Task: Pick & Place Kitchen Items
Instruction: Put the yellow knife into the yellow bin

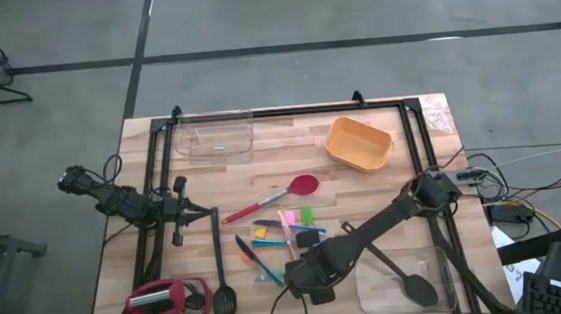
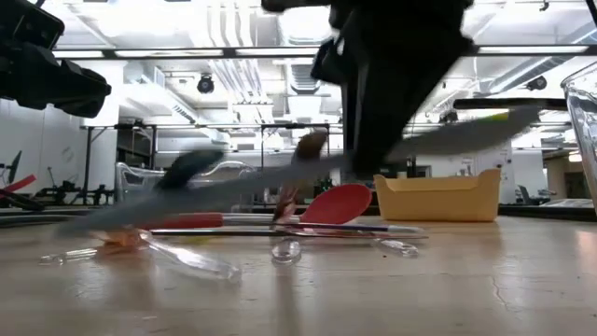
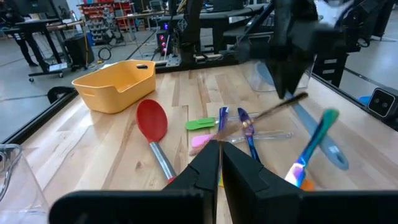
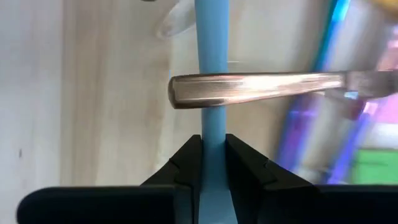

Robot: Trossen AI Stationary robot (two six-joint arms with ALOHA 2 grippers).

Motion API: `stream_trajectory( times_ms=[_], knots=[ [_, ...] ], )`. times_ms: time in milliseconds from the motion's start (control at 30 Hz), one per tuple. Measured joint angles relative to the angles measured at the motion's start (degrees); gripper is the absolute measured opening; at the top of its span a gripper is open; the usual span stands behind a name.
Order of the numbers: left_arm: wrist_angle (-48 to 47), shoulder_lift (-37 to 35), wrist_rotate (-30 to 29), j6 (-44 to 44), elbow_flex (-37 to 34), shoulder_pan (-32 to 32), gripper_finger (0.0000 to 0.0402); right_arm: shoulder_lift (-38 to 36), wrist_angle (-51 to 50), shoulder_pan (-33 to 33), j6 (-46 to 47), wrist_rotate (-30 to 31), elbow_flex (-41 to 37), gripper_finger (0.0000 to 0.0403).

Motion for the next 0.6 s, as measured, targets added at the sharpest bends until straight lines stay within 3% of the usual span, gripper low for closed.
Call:
stream_trajectory(
  times_ms=[300, 600],
  knots=[
    [0.0, 0.0, 0.0, 0.0, 0.0, 0.0, 0.0023, -0.3, -7.7, -0.3, 0.0, 2.8, 6.9, 0.0057],
    [0.0, 0.0, 0.0, 0.0, 0.0, 0.0, 0.0023, -0.3, -7.1, -0.4, 2.5, 2.4, 4.2, 0.0058]
  ],
)
